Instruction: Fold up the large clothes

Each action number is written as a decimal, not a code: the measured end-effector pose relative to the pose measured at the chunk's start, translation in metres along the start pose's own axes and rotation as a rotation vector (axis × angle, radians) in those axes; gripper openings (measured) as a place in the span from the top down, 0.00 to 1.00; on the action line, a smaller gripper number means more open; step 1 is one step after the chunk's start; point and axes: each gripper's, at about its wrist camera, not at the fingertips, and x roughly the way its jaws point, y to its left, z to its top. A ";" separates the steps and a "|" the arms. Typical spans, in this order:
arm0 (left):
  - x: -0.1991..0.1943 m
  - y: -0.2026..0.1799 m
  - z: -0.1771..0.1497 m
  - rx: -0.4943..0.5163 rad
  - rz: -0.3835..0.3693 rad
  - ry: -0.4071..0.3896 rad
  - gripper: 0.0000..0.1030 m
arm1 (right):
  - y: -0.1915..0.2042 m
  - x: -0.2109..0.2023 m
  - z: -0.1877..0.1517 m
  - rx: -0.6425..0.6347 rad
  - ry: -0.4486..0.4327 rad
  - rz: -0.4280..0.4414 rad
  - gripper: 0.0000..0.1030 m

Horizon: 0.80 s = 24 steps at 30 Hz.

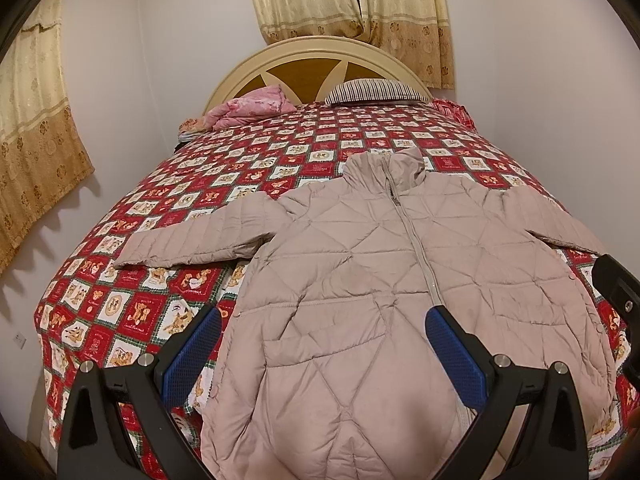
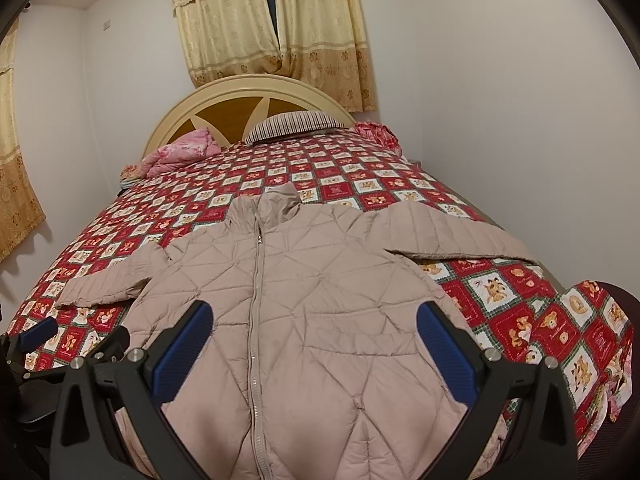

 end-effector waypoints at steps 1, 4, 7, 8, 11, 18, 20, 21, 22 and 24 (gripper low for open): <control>0.000 0.000 0.000 0.001 0.000 0.000 0.01 | -0.001 0.001 0.001 0.000 -0.001 -0.001 0.00; 0.001 0.001 0.000 0.001 0.000 -0.001 0.01 | -0.002 0.002 0.002 -0.001 -0.001 -0.003 0.00; 0.006 0.002 0.001 -0.003 -0.008 -0.013 0.01 | -0.003 0.004 0.000 0.003 -0.005 0.000 0.00; 0.013 0.003 0.001 -0.001 -0.018 -0.013 0.01 | -0.007 0.007 -0.001 0.013 -0.007 0.008 0.00; 0.046 0.005 0.010 0.008 -0.030 0.008 0.01 | -0.030 0.023 -0.003 0.057 -0.008 -0.012 0.00; 0.137 0.034 0.041 -0.050 0.016 0.031 0.01 | -0.156 0.079 0.013 0.296 0.077 -0.174 0.22; 0.160 0.046 0.044 -0.107 0.003 0.042 0.01 | -0.212 0.096 0.017 0.429 0.098 -0.186 0.23; 0.171 0.053 0.043 -0.144 0.006 0.041 0.01 | -0.237 0.101 0.015 0.506 0.102 -0.190 0.25; 0.182 0.058 0.041 -0.176 0.017 0.046 0.01 | -0.270 0.108 0.012 0.607 0.110 -0.199 0.25; 0.201 0.068 0.034 -0.226 0.046 0.066 0.01 | -0.306 0.118 0.005 0.718 0.133 -0.192 0.33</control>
